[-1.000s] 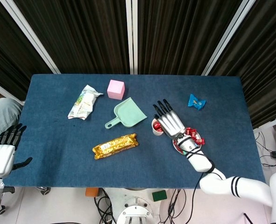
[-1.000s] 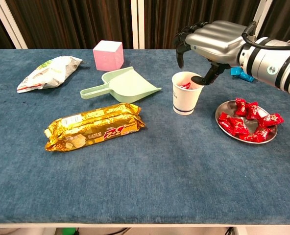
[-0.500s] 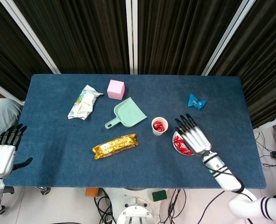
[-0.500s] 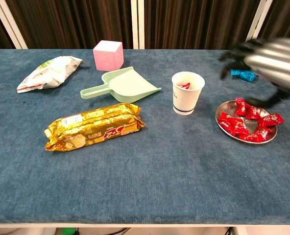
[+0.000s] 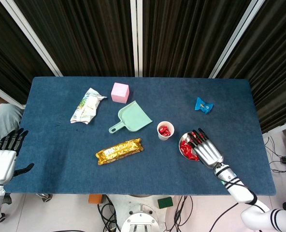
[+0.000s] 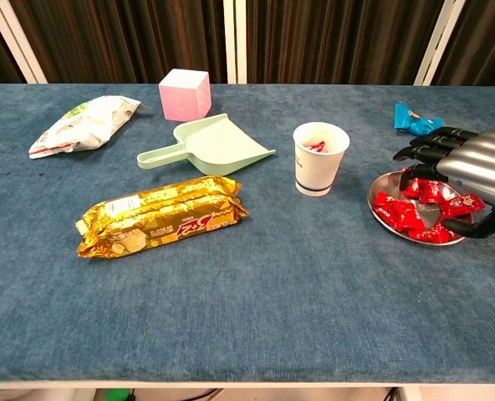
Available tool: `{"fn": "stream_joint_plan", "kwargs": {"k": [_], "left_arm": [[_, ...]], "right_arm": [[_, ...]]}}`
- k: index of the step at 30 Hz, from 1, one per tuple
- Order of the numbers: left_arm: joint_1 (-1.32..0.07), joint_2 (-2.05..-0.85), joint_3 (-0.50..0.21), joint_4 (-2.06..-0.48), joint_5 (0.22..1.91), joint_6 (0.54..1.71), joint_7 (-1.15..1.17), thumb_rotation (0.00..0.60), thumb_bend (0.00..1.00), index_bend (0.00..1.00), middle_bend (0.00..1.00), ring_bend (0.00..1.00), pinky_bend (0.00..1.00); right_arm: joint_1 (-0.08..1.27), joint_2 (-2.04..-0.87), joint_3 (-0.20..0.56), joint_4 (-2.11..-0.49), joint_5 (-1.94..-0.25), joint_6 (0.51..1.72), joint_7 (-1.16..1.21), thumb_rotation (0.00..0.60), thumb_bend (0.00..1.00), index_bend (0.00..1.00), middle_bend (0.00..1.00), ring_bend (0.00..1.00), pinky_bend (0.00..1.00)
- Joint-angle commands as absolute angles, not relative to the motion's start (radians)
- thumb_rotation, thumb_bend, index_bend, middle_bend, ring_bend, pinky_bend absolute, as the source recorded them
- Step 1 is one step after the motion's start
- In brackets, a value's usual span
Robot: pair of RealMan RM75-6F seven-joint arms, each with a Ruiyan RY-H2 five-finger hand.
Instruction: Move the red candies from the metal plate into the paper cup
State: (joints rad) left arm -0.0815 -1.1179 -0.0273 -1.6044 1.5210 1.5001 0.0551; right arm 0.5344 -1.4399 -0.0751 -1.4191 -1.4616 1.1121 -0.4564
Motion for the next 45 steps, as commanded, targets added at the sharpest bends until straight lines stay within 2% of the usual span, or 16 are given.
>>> {"fn": "stream_joint_plan", "kwargs": {"k": [1,26,45], "left_arm": [[-0.081,-1.117,-0.028,-1.604,1.521,1.502,0.054,0.6,0.09,0.07,0.05,0.01,0.14],[-0.081,-1.117,-0.028,-1.604,1.519,1.499,0.054,0.6,0.1,0.07,0.05,0.01,0.14],[-0.083,-1.118,-0.027,-1.603,1.522,1.497,0.055,0.6,0.1,0.07,0.05,0.01,0.14]], "right_arm": [[0.531,-1.457,-0.071,-1.405,-1.474,1.112,-0.458,0.6,0.36,0.29,0.05,0.0,0.0],[0.53,-1.523,-0.032,-1.325,-1.494,1.08,-0.449,0.6,0.38,0.4,0.06,0.0,0.0],[0.516,-1.527,-0.019,-1.308,-1.509,1.098,-0.439,0.6,0.46,0.62,0.09,0.0,0.0]]}}
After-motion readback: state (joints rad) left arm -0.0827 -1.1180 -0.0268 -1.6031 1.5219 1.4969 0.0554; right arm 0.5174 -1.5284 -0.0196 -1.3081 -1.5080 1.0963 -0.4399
